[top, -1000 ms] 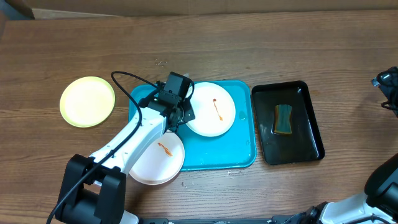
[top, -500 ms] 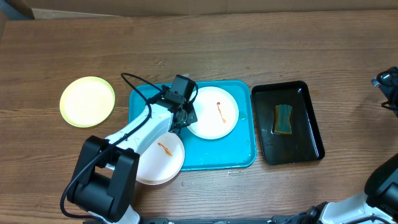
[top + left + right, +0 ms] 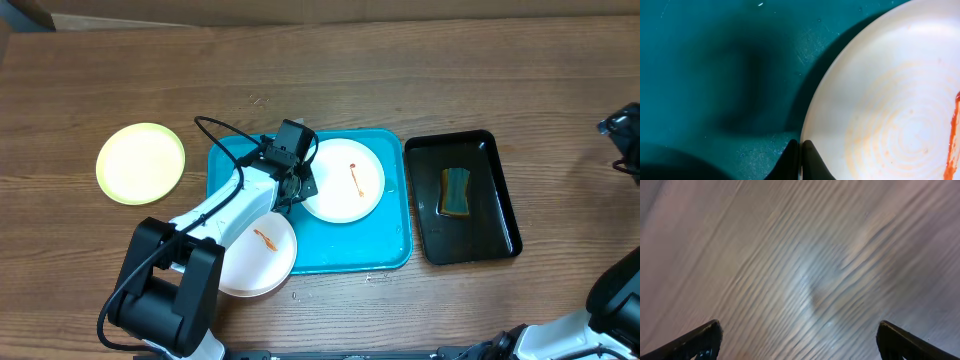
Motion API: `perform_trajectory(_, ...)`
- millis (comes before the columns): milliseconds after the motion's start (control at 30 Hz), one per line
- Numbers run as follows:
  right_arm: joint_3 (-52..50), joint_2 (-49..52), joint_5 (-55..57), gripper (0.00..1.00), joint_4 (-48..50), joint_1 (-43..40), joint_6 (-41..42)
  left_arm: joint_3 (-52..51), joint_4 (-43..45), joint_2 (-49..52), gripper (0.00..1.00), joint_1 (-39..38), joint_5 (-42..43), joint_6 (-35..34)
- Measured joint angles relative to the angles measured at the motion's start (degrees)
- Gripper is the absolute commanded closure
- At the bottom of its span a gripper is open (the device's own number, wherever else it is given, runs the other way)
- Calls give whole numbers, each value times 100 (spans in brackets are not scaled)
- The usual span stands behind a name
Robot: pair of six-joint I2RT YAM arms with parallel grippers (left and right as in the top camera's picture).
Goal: Clean dirty plates on tray and stack at the side
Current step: 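Drag the gripped white plate left-up across the teal tray, then reach the right gripper into the black tray toward the sponge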
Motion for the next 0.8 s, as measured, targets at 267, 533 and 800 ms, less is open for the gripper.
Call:
perform_trajectory(267, 7, 2, -1797, 81, -1362, 7, 11, 0, 20, 0, 96, 0, 0, 44)
perform_trajectory(533, -125, 2, -1274, 96, -2503, 44, 227, 0, 22, 0, 96, 0, 0, 44)
perform_trajectory(800, -1355, 26, -914, 96, -1613, 704, 293, 0, 22, 0, 96, 0, 0, 46)
